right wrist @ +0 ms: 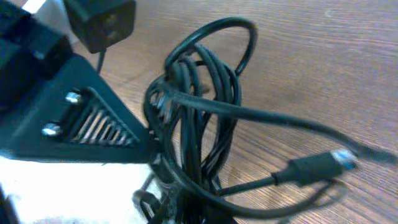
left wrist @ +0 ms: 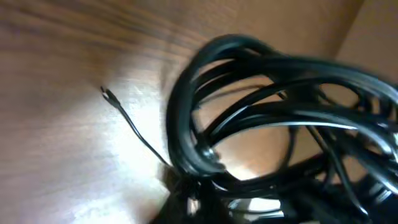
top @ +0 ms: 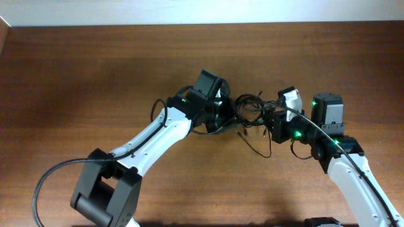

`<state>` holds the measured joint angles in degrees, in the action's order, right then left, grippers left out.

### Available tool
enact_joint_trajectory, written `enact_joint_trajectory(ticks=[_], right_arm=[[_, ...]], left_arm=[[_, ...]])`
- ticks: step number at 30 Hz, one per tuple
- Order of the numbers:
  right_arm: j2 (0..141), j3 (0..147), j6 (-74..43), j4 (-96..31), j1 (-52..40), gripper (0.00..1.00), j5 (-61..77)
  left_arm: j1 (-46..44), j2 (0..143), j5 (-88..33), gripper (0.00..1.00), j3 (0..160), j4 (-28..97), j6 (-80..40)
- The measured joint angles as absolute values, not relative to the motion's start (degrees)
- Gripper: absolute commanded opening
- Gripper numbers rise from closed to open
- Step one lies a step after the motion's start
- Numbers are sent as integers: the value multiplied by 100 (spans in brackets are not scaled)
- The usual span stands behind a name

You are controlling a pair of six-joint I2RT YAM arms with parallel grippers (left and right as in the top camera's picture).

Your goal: Untangle cables

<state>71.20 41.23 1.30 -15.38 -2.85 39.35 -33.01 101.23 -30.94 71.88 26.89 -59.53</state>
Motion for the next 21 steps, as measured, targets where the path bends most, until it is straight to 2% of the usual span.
enact_joint_trajectory(ticks=[4,8,14,19,21], right_arm=[[7120,4121,78,-1319,-285,4,4064],[7120,4121,-576,-462,-285,4,4263],[7137,4095,-1712,969,-69,4,5846],[7155,4095,-2252,1035,327,4,6637],[7172,4091,-2303,1033,427,8,6729]], left_arm=[[-3354,10123,-2847,0,7188,2679,-5933],[-3376,10123,-2753,0,7192,2744,-5358],[-3463,10055,-2008,0,7247,3546,-4724],[-3498,9911,-1212,0,7334,3542,-4602],[-3500,9878,-878,0,7391,3579,-4587]])
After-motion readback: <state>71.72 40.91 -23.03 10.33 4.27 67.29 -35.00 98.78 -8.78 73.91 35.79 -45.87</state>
